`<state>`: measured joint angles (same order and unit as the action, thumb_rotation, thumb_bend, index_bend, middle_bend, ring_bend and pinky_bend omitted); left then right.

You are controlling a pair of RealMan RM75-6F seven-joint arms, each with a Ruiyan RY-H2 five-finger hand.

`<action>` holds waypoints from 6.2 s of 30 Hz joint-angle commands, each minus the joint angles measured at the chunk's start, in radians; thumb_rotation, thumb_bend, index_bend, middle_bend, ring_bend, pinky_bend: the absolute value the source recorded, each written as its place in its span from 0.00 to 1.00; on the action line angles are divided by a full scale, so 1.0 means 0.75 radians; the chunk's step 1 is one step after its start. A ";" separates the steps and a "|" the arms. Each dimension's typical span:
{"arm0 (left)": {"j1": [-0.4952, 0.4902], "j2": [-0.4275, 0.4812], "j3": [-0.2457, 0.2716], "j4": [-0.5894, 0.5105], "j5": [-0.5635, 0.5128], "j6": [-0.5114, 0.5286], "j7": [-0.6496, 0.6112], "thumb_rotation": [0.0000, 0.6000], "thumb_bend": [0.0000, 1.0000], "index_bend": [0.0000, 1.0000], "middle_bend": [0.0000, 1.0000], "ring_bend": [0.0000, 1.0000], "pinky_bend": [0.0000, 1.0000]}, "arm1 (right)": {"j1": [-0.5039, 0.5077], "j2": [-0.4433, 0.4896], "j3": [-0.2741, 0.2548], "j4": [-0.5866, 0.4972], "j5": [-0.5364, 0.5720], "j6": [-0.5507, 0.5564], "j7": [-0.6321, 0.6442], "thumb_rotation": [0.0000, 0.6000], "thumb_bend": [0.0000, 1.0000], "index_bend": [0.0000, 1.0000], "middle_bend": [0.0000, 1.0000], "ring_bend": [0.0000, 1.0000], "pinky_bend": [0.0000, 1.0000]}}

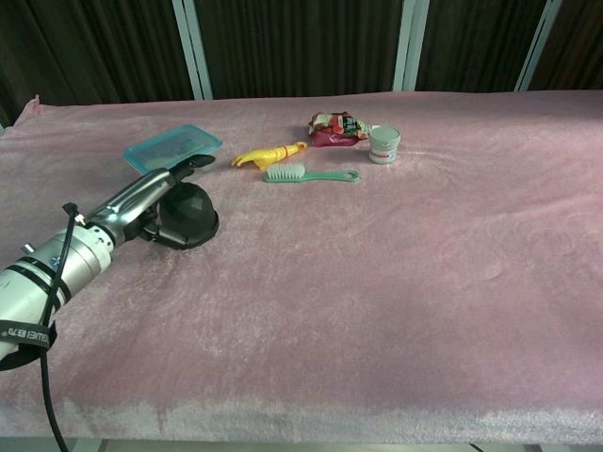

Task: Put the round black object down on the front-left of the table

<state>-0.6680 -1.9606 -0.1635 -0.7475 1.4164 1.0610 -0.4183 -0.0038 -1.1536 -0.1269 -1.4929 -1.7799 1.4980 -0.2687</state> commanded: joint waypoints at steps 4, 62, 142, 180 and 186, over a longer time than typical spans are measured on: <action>0.000 -0.006 -0.005 0.029 -0.022 -0.026 0.011 1.00 0.33 0.10 0.01 0.00 0.12 | 0.004 0.000 0.002 -0.001 0.003 -0.007 -0.002 1.00 0.10 0.00 0.00 0.00 0.11; 0.099 0.284 0.085 -0.280 0.068 0.177 0.590 1.00 0.34 0.32 0.43 0.54 0.69 | 0.017 0.005 0.000 -0.018 0.011 -0.037 -0.021 1.00 0.10 0.00 0.00 0.00 0.11; 0.137 0.319 0.141 -0.389 0.091 0.124 0.400 1.00 0.35 0.27 0.30 0.36 0.62 | 0.029 0.009 -0.001 -0.041 0.033 -0.073 -0.054 1.00 0.10 0.00 0.00 0.00 0.11; 0.128 0.358 0.117 -0.513 0.049 0.079 0.653 1.00 0.33 0.22 0.18 0.22 0.28 | 0.036 0.014 -0.003 -0.053 0.040 -0.089 -0.066 1.00 0.10 0.00 0.00 0.00 0.11; 0.121 0.335 0.106 -0.488 0.036 0.076 0.690 1.00 0.34 0.25 0.25 0.31 0.40 | 0.035 0.016 -0.005 -0.051 0.035 -0.086 -0.060 1.00 0.10 0.00 0.00 0.00 0.11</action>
<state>-0.5767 -1.7082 -0.0831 -1.1143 1.4442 1.1177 0.0984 0.0228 -1.1419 -0.1309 -1.5309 -1.7534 1.4338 -0.3138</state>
